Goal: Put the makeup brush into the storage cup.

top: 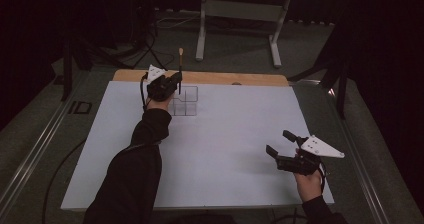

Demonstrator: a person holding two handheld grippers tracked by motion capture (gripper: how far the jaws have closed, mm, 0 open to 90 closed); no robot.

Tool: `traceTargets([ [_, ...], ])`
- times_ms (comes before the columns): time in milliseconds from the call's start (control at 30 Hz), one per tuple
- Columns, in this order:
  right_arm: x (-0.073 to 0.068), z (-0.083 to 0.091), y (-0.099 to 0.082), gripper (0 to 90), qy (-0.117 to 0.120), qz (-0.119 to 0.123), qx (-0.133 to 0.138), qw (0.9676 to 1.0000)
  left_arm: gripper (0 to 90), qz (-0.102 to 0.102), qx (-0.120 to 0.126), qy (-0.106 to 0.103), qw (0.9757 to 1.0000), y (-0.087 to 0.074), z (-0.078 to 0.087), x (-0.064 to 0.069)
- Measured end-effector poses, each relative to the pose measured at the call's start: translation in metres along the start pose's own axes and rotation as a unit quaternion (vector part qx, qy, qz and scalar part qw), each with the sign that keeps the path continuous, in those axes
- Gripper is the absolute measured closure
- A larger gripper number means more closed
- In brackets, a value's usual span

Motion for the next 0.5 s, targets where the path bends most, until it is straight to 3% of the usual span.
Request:
traceTargets([
  [367,0.0,0.001,0.0,14.4,0.001,-0.001,0.001,1.0,83.4,0.003,-0.026,0.017,0.9995,-0.013,-0.004,-0.001],
  [500,0.0,0.001,0.001,14.4,0.003,-0.002,0.002,1.0,83.3,0.005,-0.039,0.032,0.9987,-0.016,-0.005,-0.001],
])
Point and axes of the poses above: each handheld gripper's, and its own axes: z roughly backward along the jaws, y roughly out of its top, x roughly to its right, the point moved 8 cm from there along -z, roughly forward along the jaws, and after that the axes turned 5 degrees about -x, right-handed, at the moved point
